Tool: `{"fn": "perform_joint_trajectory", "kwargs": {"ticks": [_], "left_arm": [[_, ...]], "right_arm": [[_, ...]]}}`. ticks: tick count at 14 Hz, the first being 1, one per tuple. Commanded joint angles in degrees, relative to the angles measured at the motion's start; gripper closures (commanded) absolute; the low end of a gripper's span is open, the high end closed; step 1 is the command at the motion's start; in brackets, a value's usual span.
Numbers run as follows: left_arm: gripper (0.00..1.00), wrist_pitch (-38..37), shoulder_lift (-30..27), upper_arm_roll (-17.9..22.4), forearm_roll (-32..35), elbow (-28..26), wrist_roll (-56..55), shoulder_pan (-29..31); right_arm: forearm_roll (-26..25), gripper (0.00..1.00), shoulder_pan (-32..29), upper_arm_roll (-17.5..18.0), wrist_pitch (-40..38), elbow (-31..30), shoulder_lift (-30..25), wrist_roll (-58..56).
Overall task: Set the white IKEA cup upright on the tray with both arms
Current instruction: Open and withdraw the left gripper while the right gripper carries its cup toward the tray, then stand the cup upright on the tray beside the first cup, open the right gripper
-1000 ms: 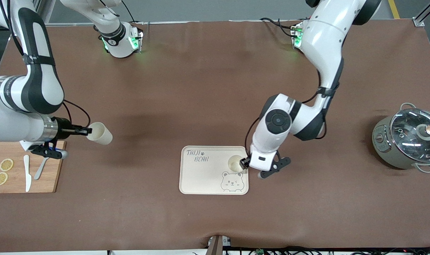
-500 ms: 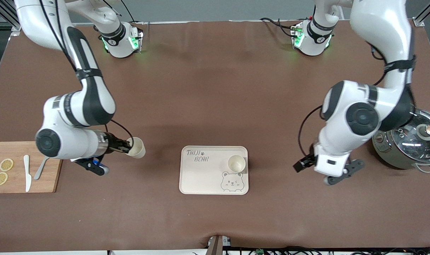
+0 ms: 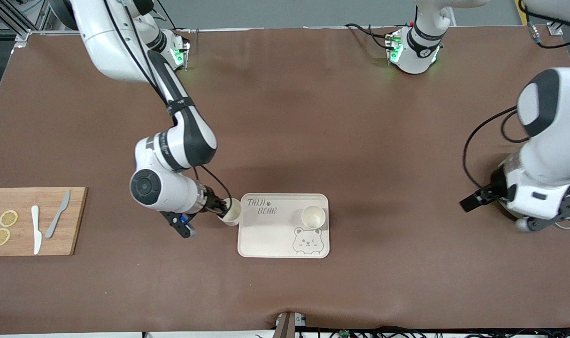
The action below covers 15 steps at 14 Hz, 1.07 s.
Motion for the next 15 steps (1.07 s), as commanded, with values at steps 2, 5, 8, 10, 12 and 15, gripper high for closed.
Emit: {"fn": "perform_joint_trajectory", "kwargs": {"ticks": [2, 5, 8, 10, 12, 15], "left_arm": [[0.0, -8.0, -6.5, -0.6, 1.2, -1.6, 4.6, 3.0], [0.0, -14.8, -10.6, -0.6, 1.2, -1.6, 9.0, 5.0], [0.0, -15.9, -14.8, -0.8, 0.2, -3.6, 18.3, 8.4], [0.0, -15.8, -17.4, -1.0, 0.2, -6.3, 19.9, 9.4], [0.0, -14.2, -20.0, -1.2, 0.1, -9.5, 20.2, 9.3], [0.0, -5.1, -26.5, -1.4, -1.9, -20.0, 20.3, 8.9]], "right_arm": [[4.0, 1.0, 2.1, -0.6, 4.1, 2.5, 3.3, 5.7], [4.7, 1.0, 2.2, -0.5, 4.1, 2.5, 4.4, 6.9], [5.3, 1.0, 3.2, -0.5, 3.8, 2.3, 5.8, 7.6], [5.3, 1.0, 3.4, -0.5, 4.0, 2.2, 6.6, 7.6], [5.3, 1.0, 3.4, -0.5, 4.0, 2.2, 6.9, 7.7], [4.7, 0.0, 3.4, -0.6, 3.3, 2.3, 6.6, 7.6]]}}
